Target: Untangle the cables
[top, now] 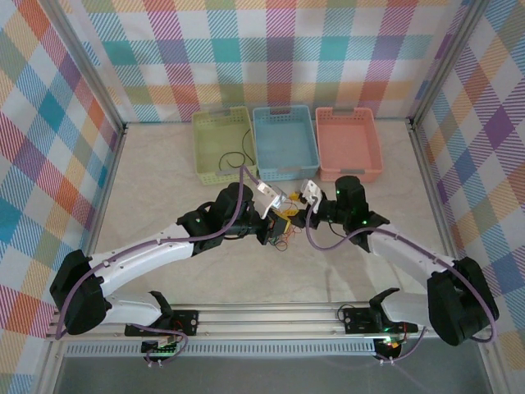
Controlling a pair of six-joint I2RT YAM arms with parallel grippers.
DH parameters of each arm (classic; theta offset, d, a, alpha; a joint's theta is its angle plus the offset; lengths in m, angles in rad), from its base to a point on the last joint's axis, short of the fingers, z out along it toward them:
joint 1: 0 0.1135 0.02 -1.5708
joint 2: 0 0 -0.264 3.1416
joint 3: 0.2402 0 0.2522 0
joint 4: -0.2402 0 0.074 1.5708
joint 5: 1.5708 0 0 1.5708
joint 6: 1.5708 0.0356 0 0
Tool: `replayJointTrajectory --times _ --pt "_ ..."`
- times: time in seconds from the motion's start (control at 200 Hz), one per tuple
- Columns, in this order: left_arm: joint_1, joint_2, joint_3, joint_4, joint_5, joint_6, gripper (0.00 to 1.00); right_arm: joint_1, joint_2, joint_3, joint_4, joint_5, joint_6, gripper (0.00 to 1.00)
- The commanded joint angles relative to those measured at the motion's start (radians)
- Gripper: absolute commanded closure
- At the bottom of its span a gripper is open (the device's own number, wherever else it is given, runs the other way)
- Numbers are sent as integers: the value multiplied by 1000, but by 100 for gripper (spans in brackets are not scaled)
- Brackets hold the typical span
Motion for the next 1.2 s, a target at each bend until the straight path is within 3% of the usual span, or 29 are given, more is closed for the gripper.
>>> replayJointTrajectory --times 0.0,0.455,0.955,1.195 --pt "-12 -1 -2 42 18 15 100 7 26 37 73 18 -15 52" --pt "-12 5 0 39 14 15 100 17 104 102 30 89 -28 91" --pt "-11 -24 -10 41 -4 12 100 -25 89 57 57 211 4 95" --pt "-12 -76 -36 63 -38 3 100 -161 125 27 118 225 102 98"
